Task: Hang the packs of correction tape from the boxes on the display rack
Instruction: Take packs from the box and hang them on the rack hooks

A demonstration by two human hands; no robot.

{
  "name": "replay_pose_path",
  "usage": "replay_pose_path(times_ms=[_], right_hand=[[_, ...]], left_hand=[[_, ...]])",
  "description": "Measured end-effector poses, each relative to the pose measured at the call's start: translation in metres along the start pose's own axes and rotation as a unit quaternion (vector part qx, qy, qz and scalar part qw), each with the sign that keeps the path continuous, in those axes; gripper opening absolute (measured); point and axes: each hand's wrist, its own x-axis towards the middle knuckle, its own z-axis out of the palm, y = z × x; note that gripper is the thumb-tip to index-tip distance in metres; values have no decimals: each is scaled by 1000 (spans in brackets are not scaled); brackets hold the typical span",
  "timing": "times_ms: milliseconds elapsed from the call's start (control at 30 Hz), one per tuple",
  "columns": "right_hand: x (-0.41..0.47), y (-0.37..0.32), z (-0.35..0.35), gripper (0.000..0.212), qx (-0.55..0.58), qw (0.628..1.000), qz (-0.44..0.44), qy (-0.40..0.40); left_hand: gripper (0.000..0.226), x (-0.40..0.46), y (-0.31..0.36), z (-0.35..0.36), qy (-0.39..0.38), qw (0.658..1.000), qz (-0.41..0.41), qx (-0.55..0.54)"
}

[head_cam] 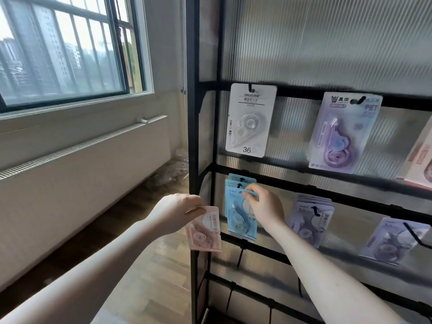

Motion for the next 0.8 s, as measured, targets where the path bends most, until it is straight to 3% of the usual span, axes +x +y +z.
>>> replay_pose_path(times_ms=[433, 800], right_hand=[[9, -2, 14, 23, -28, 999, -29, -12], [28, 5, 18, 28, -77, 996, 27, -22]], left_hand=[[25, 1, -14, 2, -6, 1000, 3, 4], [26, 5, -25, 3, -9, 1000, 0, 0]])
